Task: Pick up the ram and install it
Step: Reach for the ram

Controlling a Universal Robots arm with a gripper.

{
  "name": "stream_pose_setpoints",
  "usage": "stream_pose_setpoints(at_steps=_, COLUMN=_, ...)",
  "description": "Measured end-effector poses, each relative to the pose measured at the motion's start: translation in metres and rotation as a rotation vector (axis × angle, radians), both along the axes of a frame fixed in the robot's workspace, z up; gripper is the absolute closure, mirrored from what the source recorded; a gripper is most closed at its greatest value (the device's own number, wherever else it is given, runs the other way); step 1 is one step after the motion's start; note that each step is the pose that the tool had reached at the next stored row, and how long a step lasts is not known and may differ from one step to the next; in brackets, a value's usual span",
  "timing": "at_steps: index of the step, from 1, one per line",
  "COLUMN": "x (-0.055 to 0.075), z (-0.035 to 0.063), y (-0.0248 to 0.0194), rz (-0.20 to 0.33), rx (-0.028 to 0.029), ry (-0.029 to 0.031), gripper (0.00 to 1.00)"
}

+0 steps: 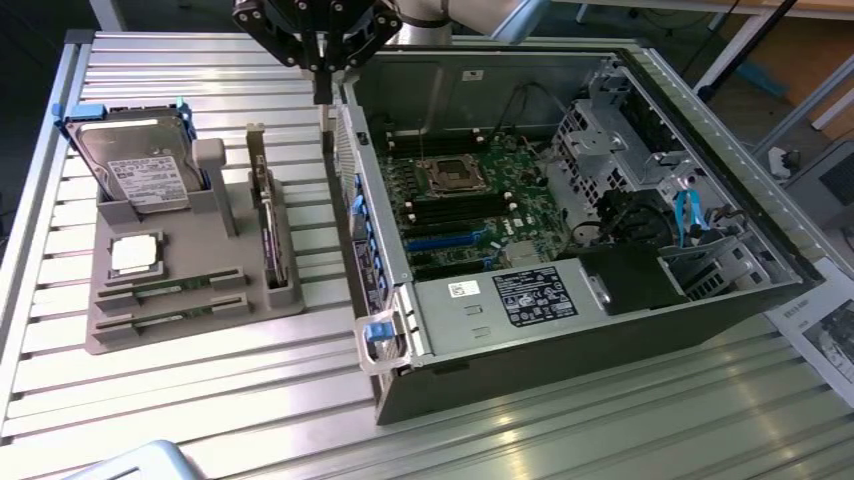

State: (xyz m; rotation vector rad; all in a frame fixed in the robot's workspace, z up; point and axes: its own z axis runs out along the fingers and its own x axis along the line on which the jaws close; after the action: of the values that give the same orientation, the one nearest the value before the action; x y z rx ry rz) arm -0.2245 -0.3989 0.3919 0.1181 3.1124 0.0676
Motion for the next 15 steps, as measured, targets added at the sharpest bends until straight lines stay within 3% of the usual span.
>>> stream_pose_setpoints(at_steps=15, x=-0.033, z=0.0, y=0.0, rz=0.0, rx=0.0, ry=0.0, gripper=0.9)
